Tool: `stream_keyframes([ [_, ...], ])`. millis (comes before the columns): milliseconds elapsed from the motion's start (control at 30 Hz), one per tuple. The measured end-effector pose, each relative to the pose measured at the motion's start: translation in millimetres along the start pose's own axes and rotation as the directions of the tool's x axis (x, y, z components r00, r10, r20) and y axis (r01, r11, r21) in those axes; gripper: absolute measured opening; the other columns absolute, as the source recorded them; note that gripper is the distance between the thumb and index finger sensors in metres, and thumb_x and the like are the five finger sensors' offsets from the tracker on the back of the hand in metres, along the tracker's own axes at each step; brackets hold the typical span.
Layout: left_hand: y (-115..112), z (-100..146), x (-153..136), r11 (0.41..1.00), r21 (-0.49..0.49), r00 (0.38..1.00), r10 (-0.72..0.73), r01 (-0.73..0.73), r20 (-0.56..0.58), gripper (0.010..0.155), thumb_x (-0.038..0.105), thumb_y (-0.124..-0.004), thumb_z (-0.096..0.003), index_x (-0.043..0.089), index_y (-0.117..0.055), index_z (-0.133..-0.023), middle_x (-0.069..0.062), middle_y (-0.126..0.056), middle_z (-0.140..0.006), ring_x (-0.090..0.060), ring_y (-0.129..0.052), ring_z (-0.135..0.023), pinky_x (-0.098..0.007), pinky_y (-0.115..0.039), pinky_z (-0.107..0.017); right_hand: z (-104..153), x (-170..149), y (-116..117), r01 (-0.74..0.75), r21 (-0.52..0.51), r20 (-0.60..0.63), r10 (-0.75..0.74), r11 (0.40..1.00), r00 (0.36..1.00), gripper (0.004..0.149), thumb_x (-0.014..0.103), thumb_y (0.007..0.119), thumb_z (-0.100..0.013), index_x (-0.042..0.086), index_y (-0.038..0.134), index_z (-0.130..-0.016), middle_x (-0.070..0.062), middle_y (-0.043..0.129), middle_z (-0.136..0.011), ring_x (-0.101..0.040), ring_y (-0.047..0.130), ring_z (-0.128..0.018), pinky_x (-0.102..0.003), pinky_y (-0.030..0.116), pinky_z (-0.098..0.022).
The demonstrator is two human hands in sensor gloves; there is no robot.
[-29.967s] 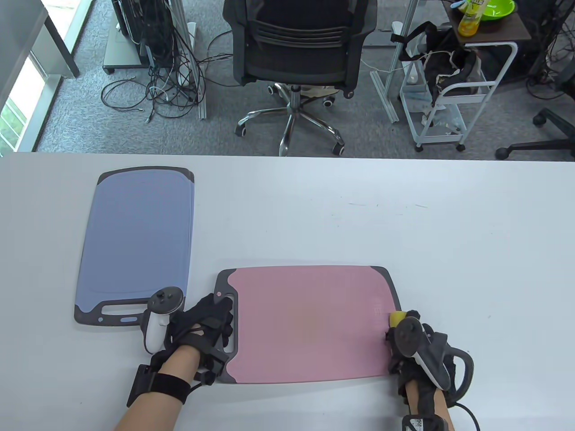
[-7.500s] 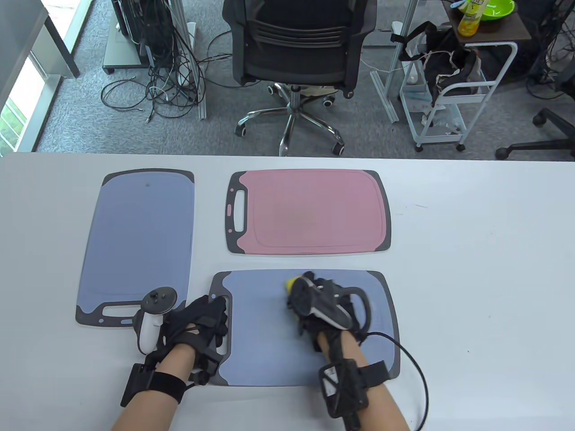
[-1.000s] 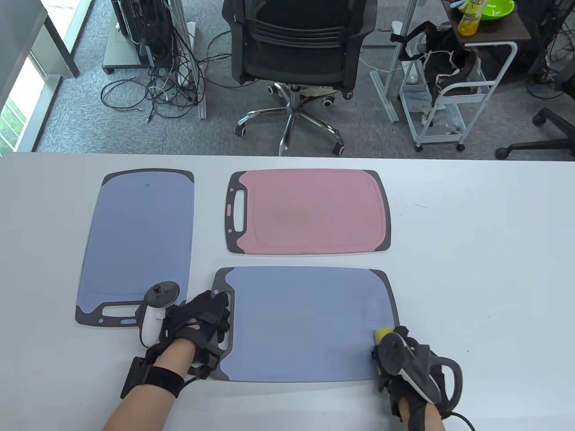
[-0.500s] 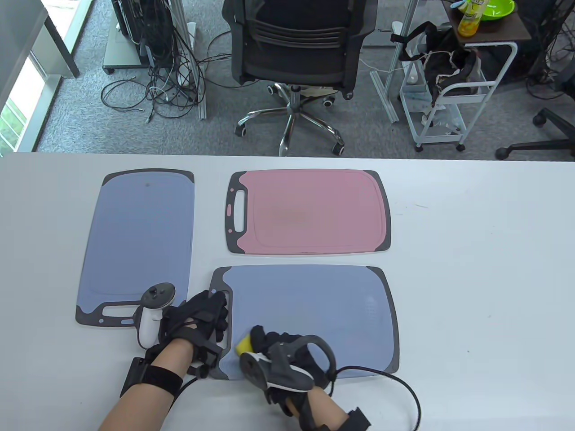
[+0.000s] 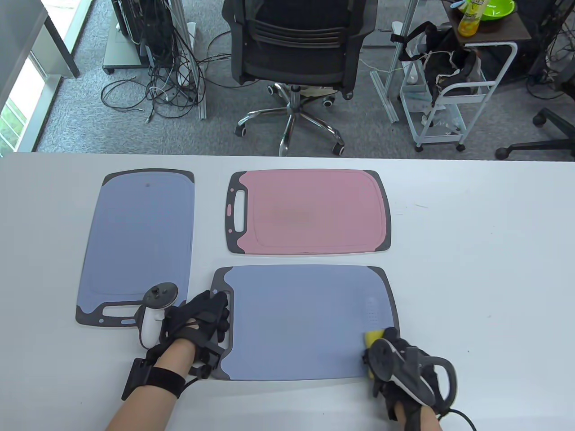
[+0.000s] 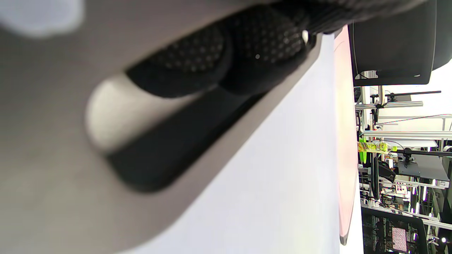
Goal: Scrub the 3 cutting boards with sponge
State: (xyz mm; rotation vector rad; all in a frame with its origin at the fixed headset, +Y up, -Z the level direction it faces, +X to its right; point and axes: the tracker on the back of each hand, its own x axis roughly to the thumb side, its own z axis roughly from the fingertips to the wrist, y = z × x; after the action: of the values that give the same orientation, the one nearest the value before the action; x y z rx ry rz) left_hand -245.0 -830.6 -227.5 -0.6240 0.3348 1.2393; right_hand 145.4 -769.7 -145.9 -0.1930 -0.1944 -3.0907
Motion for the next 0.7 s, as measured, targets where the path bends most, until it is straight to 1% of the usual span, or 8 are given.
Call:
stream_keyframes([
  [100, 0, 0, 0, 1.000, -0.006, 1.000, 0.010, -0.010, 0.000, 0.053, 0.057, -0.070, -0.0599, 0.017, -0.071, -0.095, 0.010, -0.094, -0.068, 0.002, -0.105, -0.039, -0.024, -0.100, -0.031, -6, 85, -8, 0.083, -0.048, 0.223, -0.070, 0.995, 0.972, 0.075, 0.061, 0.071, -0.047, 0.006, 0.071, -0.098, -0.007, 0.092, -0.061, -0.017, 0.096, -0.041, -0.042, 0.084, -0.039],
  [167, 1, -1, 0, 1.000, -0.011, 1.000, 0.022, -0.022, -0.005, 0.052, 0.056, -0.070, -0.0600, 0.018, -0.071, -0.095, 0.010, -0.094, -0.068, 0.003, -0.105, -0.038, -0.024, -0.100, -0.031, -6, 158, -15, 0.016, -0.031, 0.379, -0.004, 0.999, 0.926, 0.078, 0.063, 0.069, -0.047, 0.005, 0.066, -0.099, -0.006, 0.090, -0.060, -0.015, 0.095, -0.041, -0.040, 0.084, -0.039],
  [300, 3, -1, -1, 0.999, -0.016, 0.999, 0.043, -0.043, -0.010, 0.052, 0.056, -0.071, -0.0595, 0.018, -0.072, -0.095, 0.009, -0.095, -0.068, 0.002, -0.105, -0.037, -0.025, -0.100, -0.030, -4, 212, -19, -0.070, -0.113, 0.467, 0.116, 0.991, 0.877, 0.079, 0.064, 0.069, -0.046, 0.004, 0.067, -0.098, -0.003, 0.091, -0.058, -0.013, 0.096, -0.039, -0.039, 0.086, -0.038],
  [400, 4, -2, -1, 0.998, -0.025, 0.998, 0.053, -0.054, -0.019, 0.052, 0.056, -0.071, -0.0593, 0.018, -0.072, -0.095, 0.009, -0.095, -0.068, 0.001, -0.105, -0.037, -0.025, -0.101, -0.031, -3, 197, -17, -0.069, -0.117, 0.459, 0.116, 0.991, 0.881, 0.078, 0.065, 0.070, -0.046, 0.007, 0.067, -0.099, -0.002, 0.091, -0.059, -0.014, 0.096, -0.040, -0.039, 0.086, -0.038],
  [467, 4, -2, -1, 0.998, -0.025, 0.999, 0.051, -0.052, -0.019, 0.052, 0.056, -0.071, -0.0592, 0.018, -0.072, -0.095, 0.009, -0.095, -0.067, 0.001, -0.106, -0.037, -0.026, -0.101, -0.031, -2, 163, -13, -0.087, -0.081, 0.390, 0.112, 0.993, 0.914, 0.078, 0.064, 0.069, -0.045, 0.008, 0.065, -0.099, -0.002, 0.090, -0.060, -0.014, 0.096, -0.041, -0.039, 0.085, -0.039],
  [533, 4, -1, -1, 0.999, -0.021, 0.999, 0.049, -0.049, -0.016, 0.052, 0.056, -0.071, -0.0590, 0.018, -0.072, -0.094, 0.010, -0.095, -0.067, 0.001, -0.106, -0.037, -0.025, -0.101, -0.030, 1, 127, -9, -0.089, -0.074, 0.326, 0.109, 0.993, 0.939, 0.078, 0.064, 0.069, -0.045, 0.008, 0.065, -0.100, -0.002, 0.090, -0.060, -0.015, 0.096, -0.041, -0.040, 0.085, -0.039],
  [633, 4, -1, -1, 0.999, -0.019, 0.999, 0.051, -0.051, -0.018, 0.052, 0.056, -0.072, -0.0588, 0.018, -0.072, -0.094, 0.009, -0.095, -0.067, 0.001, -0.106, -0.037, -0.025, -0.101, -0.030, 12, 36, 1, -0.072, -0.020, 0.151, 0.074, 0.997, 0.986, 0.078, 0.064, 0.070, -0.045, 0.009, 0.065, -0.100, -0.003, 0.090, -0.061, -0.016, 0.096, -0.041, -0.041, 0.084, -0.039],
  [700, 4, -1, -1, 0.998, -0.020, 0.998, 0.053, -0.053, -0.021, 0.052, 0.056, -0.072, -0.0588, 0.018, -0.072, -0.094, 0.010, -0.095, -0.067, 0.001, -0.106, -0.037, -0.025, -0.101, -0.030, 17, -5, 5, -0.055, -0.003, 0.050, 0.056, 0.998, 0.997, 0.078, 0.063, 0.070, -0.045, 0.008, 0.065, -0.100, -0.004, 0.091, -0.061, -0.017, 0.096, -0.042, -0.042, 0.084, -0.039],
])
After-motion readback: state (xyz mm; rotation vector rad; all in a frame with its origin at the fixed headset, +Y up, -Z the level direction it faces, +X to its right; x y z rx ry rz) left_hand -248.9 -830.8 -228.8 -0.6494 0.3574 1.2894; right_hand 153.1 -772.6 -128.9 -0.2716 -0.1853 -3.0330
